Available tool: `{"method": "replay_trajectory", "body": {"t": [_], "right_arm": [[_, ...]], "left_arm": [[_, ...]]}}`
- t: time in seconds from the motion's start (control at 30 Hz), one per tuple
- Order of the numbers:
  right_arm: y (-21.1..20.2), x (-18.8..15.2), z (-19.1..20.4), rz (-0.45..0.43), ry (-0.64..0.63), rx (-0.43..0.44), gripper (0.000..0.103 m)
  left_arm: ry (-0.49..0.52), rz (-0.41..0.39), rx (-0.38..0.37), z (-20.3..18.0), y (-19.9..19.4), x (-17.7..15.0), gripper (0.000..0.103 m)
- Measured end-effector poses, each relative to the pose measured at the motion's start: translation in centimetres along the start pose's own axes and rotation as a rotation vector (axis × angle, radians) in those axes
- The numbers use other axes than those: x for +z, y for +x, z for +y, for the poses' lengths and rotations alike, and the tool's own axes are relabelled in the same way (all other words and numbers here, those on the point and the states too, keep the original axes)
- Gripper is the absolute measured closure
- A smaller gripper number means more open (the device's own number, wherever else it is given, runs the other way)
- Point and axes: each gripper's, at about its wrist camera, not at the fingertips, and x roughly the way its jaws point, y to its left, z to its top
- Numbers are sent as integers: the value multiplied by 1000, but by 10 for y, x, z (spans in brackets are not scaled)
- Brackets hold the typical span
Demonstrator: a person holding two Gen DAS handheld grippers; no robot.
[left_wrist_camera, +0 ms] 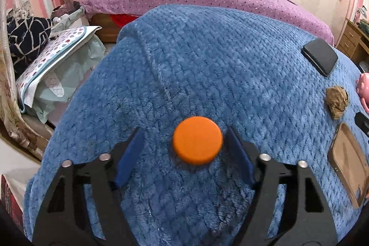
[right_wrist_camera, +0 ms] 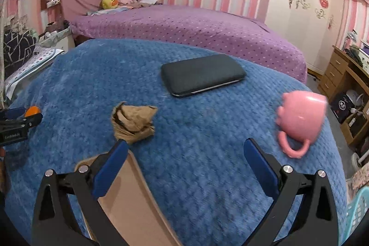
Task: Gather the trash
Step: 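Grasp the round orange piece with the left tool while the right tool grasps the crumpled brown napkin, then carry the orange piece and brown napkin over the light-blue basket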
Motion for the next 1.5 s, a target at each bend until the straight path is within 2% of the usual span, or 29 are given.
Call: {"method": "replay_trajectory", "body": {"t": [0.03, 0.07, 0.1, 0.17, 0.27, 0.43, 0.5, 0.57, 0.7, 1.0, 1.1, 1.3, 1.5], "right_arm": [[2, 2, 3, 3, -8, 4, 5], [4, 5, 7, 6, -18, 5, 5], [7, 8, 10, 8, -30, 6, 5], [11, 12, 16, 19, -45, 14, 5], [15, 17, 21, 27, -48, 35, 5], [28, 26, 30, 62, -45, 72, 6], [36, 26, 36, 85, -56, 78, 12], [45, 24, 42, 117, -75, 98, 33], [47, 22, 45, 124, -97, 141, 56], [5, 21, 20, -4, -75, 124, 57], [-16, 18, 6, -37, -81, 88, 57], [-55, 4, -40, -72, -52, 13, 57], [-96, -24, -98, -86, 0, -67, 57]], "left_arm": [[-10, -3, 2, 1, -1, 0, 41], [-17, -4, 5, 2, -2, 1, 49], [-22, -6, -6, 3, -3, 1, 62], [-44, 10, -82, 2, -3, 2, 64], [1, 3, -36, -6, 0, 2, 64], [-39, 3, -47, 0, 2, 7, 64], [-52, 6, -51, 3, 3, 8, 64], [-47, 4, -48, 2, 2, 7, 64], [-38, -2, -35, 1, 1, 9, 64], [-37, -43, -40, -9, -18, 13, 64], [-31, -59, -43, -20, -28, 13, 64], [19, -99, -73, -64, -53, 11, 64], [82, -111, -155, -127, -75, 0, 64]]}}
